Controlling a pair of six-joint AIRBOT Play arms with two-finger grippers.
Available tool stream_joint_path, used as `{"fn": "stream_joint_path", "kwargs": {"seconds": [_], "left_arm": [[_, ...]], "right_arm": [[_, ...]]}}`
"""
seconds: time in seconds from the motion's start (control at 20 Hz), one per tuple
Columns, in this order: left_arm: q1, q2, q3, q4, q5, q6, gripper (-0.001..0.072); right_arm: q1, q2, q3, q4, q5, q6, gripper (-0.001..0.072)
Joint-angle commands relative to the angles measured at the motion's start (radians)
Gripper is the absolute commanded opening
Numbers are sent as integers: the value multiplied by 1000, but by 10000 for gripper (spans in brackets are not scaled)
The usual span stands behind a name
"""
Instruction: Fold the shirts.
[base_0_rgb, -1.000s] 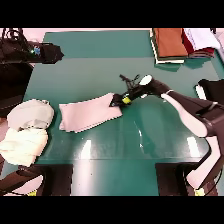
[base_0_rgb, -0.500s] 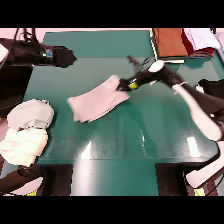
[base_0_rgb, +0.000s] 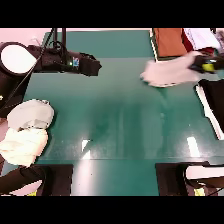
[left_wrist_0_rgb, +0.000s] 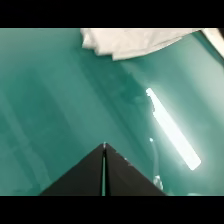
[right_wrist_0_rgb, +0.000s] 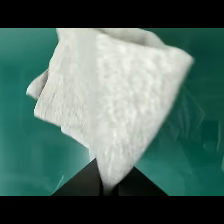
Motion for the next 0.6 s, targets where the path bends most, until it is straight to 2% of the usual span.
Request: {"fn": "stream_joint_path", "kwargs": {"seconds": [0.0,0.15,0.3,0.55], "left_arm": [[-20,-4,0,-3,44,-19,22],[-20,-4,0,-3,48,-19,22],[-20,-4,0,-3,47,-19,22],[-20,-4,0,-2,19,-19,22]], "right_arm": [[-241,7,2,13,-31,-23,14],[-323,-11,2,114,-53,-67,13],[-326,-11,39,113,-99,-67,13],[-321,-11,231,113,-114,-67,13]]}}
